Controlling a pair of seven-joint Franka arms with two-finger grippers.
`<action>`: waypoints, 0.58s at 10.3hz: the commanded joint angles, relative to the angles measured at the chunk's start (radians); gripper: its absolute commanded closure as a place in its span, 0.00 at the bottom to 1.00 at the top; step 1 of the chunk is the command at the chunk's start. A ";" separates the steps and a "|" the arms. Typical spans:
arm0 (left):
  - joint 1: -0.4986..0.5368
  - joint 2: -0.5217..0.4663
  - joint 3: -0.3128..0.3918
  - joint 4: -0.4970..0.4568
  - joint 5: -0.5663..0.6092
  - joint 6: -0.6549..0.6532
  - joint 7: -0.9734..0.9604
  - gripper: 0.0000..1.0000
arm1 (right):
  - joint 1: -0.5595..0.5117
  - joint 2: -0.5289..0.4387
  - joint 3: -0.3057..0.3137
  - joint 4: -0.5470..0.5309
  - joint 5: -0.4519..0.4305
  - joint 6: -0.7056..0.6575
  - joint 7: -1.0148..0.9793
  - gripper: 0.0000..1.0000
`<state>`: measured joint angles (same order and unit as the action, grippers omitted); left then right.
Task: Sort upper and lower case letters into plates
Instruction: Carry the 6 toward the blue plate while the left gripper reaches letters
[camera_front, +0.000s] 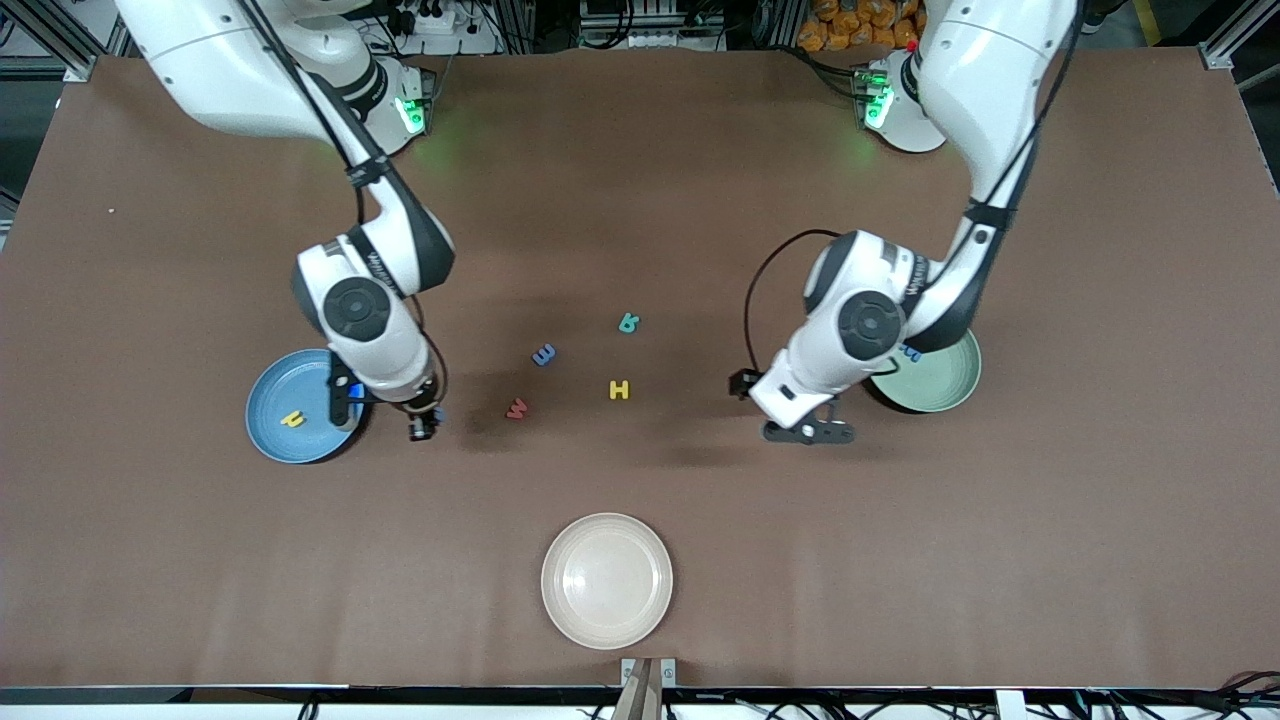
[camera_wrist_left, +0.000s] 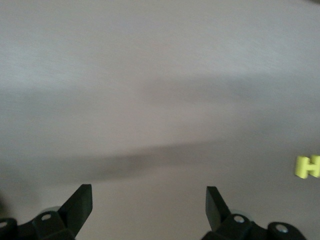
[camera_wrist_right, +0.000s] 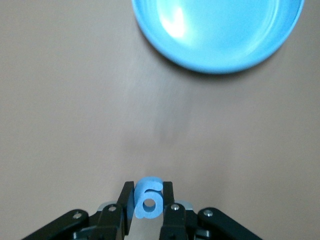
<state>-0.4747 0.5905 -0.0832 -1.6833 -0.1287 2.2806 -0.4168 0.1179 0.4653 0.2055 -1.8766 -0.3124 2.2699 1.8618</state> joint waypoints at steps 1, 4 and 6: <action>-0.097 0.104 0.010 0.114 0.034 0.051 -0.094 0.00 | -0.041 -0.046 0.012 -0.024 0.010 -0.146 -0.172 1.00; -0.174 0.204 0.013 0.204 0.102 0.114 -0.123 0.00 | -0.072 -0.056 0.008 -0.044 -0.008 -0.248 -0.292 1.00; -0.200 0.299 0.011 0.365 0.144 0.135 -0.021 0.00 | -0.096 -0.051 -0.017 -0.053 -0.095 -0.299 -0.325 1.00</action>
<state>-0.6516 0.8001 -0.0817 -1.4768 -0.0173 2.4177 -0.4959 0.0536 0.4416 0.1959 -1.8928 -0.3470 1.9939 1.5705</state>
